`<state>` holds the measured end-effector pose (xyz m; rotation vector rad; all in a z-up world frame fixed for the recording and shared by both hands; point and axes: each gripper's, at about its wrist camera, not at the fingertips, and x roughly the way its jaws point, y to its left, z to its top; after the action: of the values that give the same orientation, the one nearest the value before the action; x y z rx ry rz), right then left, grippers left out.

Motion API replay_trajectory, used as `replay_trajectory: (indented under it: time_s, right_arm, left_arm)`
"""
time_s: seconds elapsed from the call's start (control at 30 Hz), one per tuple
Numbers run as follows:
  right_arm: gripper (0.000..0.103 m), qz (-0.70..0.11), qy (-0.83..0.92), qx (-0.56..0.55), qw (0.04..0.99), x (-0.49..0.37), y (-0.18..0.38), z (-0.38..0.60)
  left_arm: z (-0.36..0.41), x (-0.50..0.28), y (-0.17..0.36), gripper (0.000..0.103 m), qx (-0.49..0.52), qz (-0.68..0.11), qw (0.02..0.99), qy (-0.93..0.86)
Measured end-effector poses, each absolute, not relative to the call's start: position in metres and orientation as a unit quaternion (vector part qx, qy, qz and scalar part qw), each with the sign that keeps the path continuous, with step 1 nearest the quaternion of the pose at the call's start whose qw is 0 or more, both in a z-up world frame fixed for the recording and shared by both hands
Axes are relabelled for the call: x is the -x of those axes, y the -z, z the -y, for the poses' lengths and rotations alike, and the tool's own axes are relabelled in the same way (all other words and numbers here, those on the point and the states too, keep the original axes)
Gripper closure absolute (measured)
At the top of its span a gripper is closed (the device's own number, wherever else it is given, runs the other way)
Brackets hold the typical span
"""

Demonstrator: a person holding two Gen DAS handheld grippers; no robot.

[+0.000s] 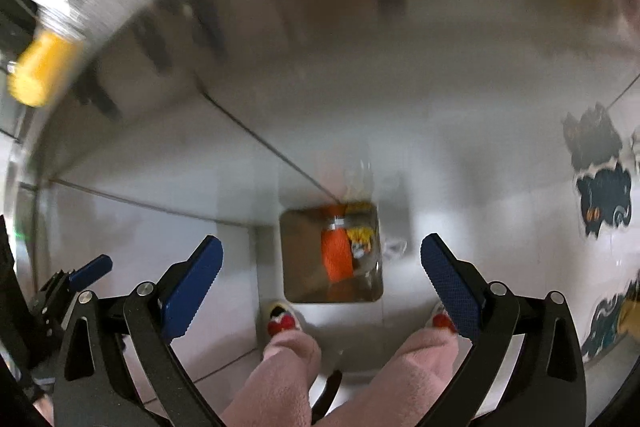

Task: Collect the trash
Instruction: 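Open the right tool and left tool to drop both items into the bin, then grasp the yellow foam net with the left tool while the right tool grasps the white plastic bag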

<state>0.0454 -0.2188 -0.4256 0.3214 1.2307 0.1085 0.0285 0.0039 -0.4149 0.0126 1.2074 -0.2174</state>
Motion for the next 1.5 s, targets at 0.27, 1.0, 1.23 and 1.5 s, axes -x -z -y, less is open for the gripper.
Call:
replay_trajectory:
  time_s: [0.27, 1.0, 1.23, 1.5]
  right_arm:
    - [0.003, -0.507, -0.047, -0.108, 0.854, -0.033, 0.333, 0.236]
    - [0.013, -0.392, -0.088, -0.11, 0.909, -0.072, 0.204, 0.229]
    - [0.012, -0.401, -0.103, -0.095, 0.905, -0.098, 0.202, 0.21]
    - [0.019, -0.432, -0.126, -0.09, 0.889, -0.126, 0.227, 0.188]
  left_arm:
    - [-0.023, -0.025, 0.327, 0.01, 0.011, -0.507, 0.858, 0.083]
    - [-0.016, -0.033, 0.197, 0.01, -0.027, -0.389, 0.917, 0.086]
    - [-0.027, -0.06, 0.208, 0.017, -0.015, -0.411, 0.907, 0.086]
    - [-0.031, -0.093, 0.238, 0.022, -0.02, -0.451, 0.889, 0.082]
